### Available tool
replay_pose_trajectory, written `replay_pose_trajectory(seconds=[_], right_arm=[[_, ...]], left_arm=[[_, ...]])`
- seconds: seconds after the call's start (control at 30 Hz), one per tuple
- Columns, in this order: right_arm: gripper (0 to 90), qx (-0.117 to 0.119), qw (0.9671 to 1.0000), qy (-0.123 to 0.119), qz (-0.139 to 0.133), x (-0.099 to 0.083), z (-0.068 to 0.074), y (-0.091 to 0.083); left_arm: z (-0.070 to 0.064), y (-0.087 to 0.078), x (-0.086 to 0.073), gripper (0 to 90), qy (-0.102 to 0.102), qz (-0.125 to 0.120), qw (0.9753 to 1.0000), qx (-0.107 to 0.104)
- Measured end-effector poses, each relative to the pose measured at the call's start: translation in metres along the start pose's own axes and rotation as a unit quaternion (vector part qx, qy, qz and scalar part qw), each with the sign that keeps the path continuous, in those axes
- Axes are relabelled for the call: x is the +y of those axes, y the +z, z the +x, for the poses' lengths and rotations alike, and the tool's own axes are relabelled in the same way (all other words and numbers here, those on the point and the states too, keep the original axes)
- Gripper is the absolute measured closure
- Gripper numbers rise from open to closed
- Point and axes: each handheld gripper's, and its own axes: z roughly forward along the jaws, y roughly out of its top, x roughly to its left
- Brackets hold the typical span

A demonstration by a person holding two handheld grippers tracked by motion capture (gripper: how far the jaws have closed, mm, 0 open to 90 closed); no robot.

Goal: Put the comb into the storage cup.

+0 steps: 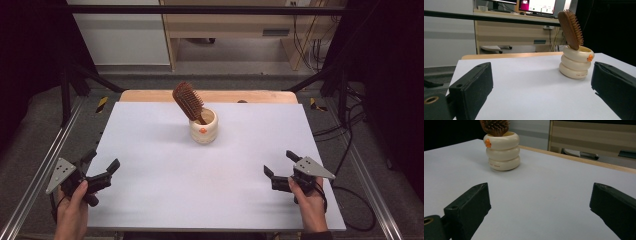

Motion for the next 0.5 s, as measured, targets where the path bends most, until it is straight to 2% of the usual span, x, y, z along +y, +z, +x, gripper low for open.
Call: replay_pose_trajectory(seconds=[0.27,0.5], right_arm=[[3.6,0.011,0.9998,-0.017,0.006,-0.002,0.003,-0.005],[3.5,0.008,0.9999,-0.012,0.003,-0.008,-0.003,-0.015]], left_arm=[[-0.003,-0.001,-0.005,3.8,-0.005,0.003,1.0,-0.007],[-0.008,0.003,-0.012,3.7,-0.009,0.007,0.9998,-0.016]])
